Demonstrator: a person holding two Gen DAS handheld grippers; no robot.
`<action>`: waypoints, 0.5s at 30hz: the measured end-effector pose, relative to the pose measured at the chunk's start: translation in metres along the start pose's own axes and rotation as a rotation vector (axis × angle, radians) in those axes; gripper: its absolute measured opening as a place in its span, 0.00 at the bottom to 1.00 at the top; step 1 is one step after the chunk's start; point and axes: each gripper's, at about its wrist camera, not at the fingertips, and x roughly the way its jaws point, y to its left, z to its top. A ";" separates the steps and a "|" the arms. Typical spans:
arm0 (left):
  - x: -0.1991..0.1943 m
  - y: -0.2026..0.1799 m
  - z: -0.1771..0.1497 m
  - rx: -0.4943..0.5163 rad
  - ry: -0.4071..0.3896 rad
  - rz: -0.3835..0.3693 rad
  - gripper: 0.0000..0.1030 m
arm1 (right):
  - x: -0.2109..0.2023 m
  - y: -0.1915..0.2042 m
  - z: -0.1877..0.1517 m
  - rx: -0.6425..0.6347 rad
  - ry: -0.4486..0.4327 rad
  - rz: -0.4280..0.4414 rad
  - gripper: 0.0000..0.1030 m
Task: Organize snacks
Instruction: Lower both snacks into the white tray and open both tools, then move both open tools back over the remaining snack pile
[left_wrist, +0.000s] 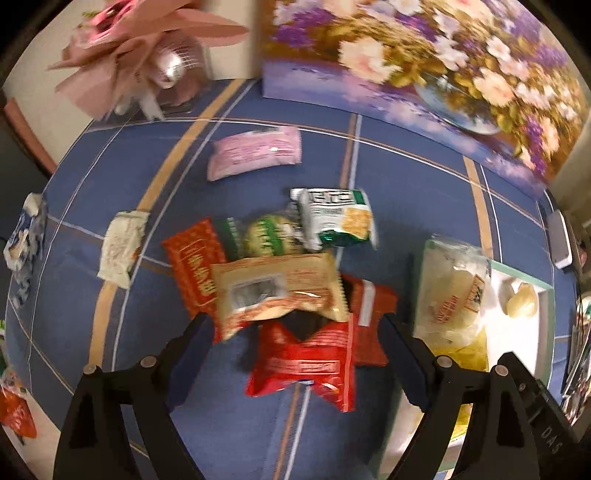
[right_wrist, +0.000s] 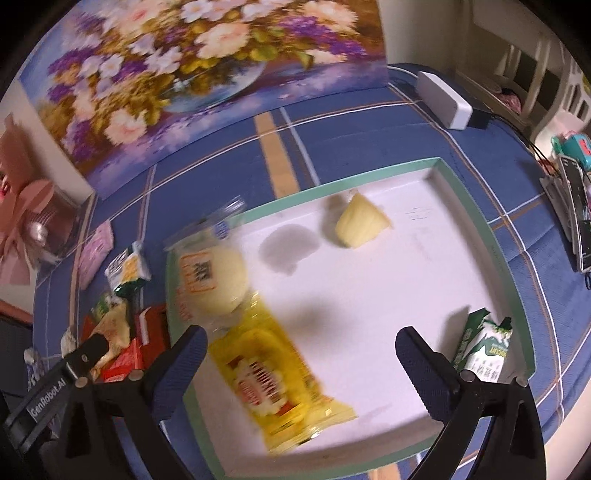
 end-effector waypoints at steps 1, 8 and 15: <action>-0.001 0.005 0.000 -0.014 -0.001 0.000 0.88 | -0.001 0.005 -0.003 -0.010 0.005 0.003 1.00; -0.007 0.047 0.002 -0.101 -0.011 -0.002 0.88 | -0.001 0.043 -0.019 -0.072 0.042 0.007 1.00; 0.000 0.094 0.004 -0.220 0.006 0.013 0.95 | -0.004 0.080 -0.030 -0.135 0.048 0.031 1.00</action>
